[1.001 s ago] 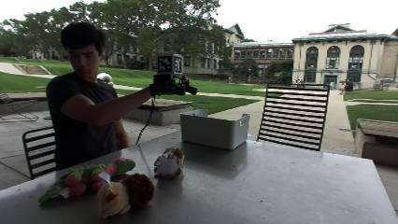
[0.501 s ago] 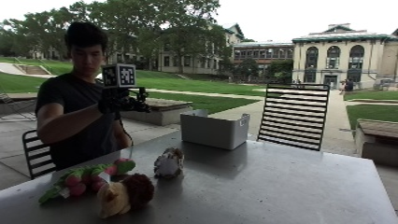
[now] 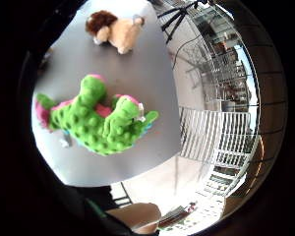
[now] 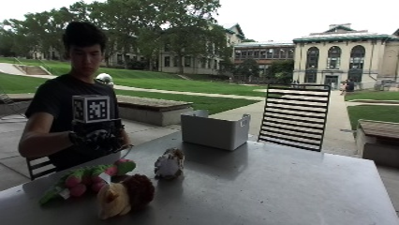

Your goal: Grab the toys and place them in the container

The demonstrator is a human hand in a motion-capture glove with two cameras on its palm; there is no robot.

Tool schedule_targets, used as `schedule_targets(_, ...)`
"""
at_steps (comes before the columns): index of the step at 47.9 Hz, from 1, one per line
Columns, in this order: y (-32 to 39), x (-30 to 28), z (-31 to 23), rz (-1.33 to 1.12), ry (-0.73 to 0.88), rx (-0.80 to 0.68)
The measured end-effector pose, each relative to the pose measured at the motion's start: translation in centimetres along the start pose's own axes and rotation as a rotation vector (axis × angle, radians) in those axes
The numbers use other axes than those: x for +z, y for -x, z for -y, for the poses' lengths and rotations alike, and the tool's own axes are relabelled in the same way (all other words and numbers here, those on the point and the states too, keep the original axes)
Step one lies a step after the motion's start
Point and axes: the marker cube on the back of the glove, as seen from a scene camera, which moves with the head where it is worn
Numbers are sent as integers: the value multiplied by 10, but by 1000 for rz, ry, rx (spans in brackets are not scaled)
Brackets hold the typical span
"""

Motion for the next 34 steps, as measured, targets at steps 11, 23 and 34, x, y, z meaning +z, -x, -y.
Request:
schedule_targets(11,-25,50,-2,13,97,17)
schedule_targets(23,-35,85,-4,51,145,81)
schedule_targets(34,-38,98,-7,89,131,80)
